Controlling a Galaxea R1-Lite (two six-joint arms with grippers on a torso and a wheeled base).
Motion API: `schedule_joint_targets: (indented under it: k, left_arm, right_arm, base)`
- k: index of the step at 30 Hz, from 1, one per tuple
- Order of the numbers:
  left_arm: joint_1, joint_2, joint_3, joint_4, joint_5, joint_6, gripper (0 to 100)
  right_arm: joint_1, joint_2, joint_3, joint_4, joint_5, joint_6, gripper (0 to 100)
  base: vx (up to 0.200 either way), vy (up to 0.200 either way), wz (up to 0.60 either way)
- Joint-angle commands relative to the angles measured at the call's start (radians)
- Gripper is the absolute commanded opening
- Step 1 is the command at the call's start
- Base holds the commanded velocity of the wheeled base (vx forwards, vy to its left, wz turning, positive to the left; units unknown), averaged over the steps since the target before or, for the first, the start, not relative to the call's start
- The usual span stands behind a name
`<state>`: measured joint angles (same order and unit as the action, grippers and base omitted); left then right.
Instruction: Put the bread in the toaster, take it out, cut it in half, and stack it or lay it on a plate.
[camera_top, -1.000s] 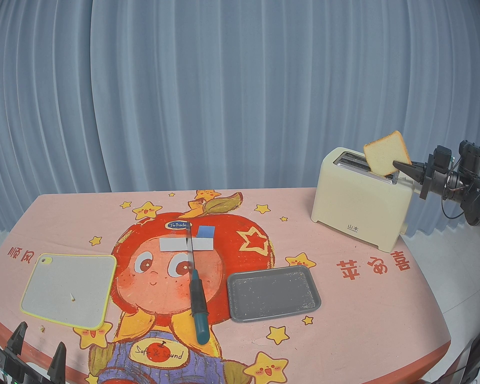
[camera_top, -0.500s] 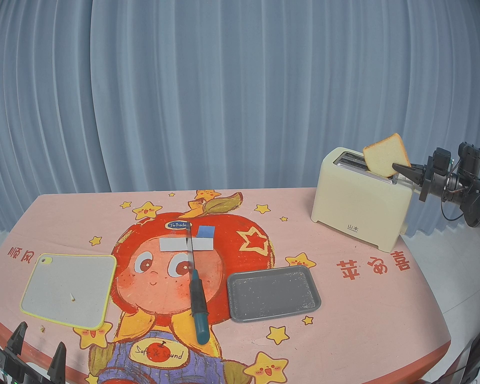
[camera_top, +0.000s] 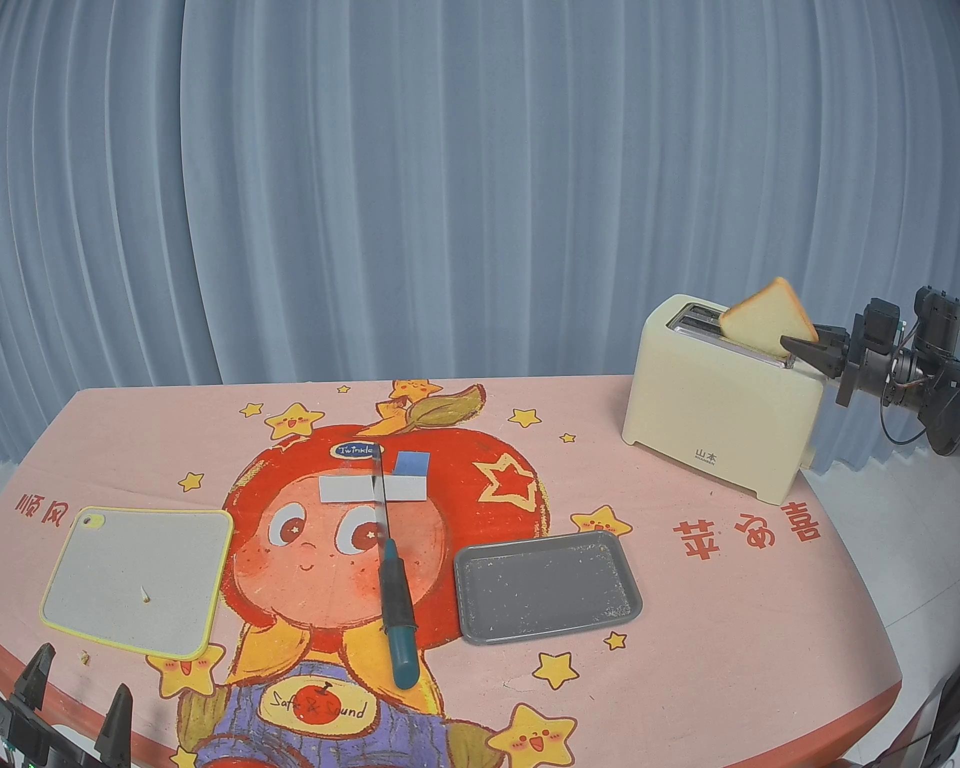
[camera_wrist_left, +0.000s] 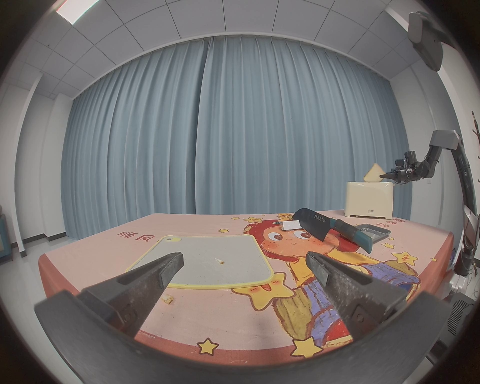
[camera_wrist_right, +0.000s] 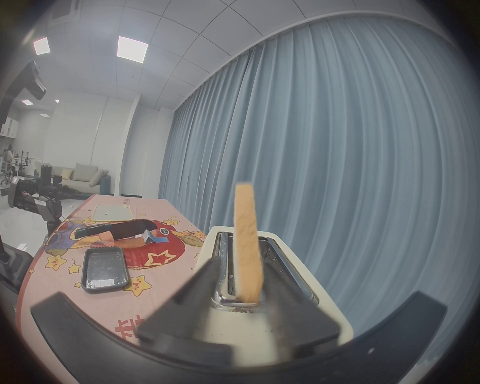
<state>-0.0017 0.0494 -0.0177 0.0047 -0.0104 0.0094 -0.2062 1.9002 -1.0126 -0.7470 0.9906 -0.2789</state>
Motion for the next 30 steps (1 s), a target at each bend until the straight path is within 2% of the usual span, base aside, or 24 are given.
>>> schedule_joint_targets:
  k: [1, 16, 21, 26, 30]
  left_arm:
    - [0.000, 0.001, 0.016, 0.000, 0.000, 0.000, 100]
    - [0.000, 0.001, 0.016, 0.000, 0.000, 0.000, 100]
    - [0.000, 0.001, 0.016, 0.000, 0.000, 0.000, 100]
    - [0.000, 0.001, 0.016, 0.000, 0.000, 0.000, 100]
    - [0.000, 0.001, 0.016, 0.000, 0.000, 0.000, 100]
  right_arm:
    - [0.002, 0.002, 0.011, -0.002, 0.000, 0.001, 100]
    - [-0.007, -0.020, 0.006, 0.000, 0.003, 0.010, 100]
    - [-0.009, -0.082, 0.038, 0.000, 0.006, 0.014, 100]
    - [-0.010, -0.165, 0.074, -0.002, 0.005, 0.073, 100]
    - [-0.006, -0.268, 0.158, -0.003, -0.003, 0.149, 100]
  base:
    - [0.000, 0.000, 0.00]
    - [0.000, 0.000, 0.00]
    - [0.000, 0.000, 0.00]
    - [0.000, 0.000, 0.00]
    - [0.000, 0.000, 0.00]
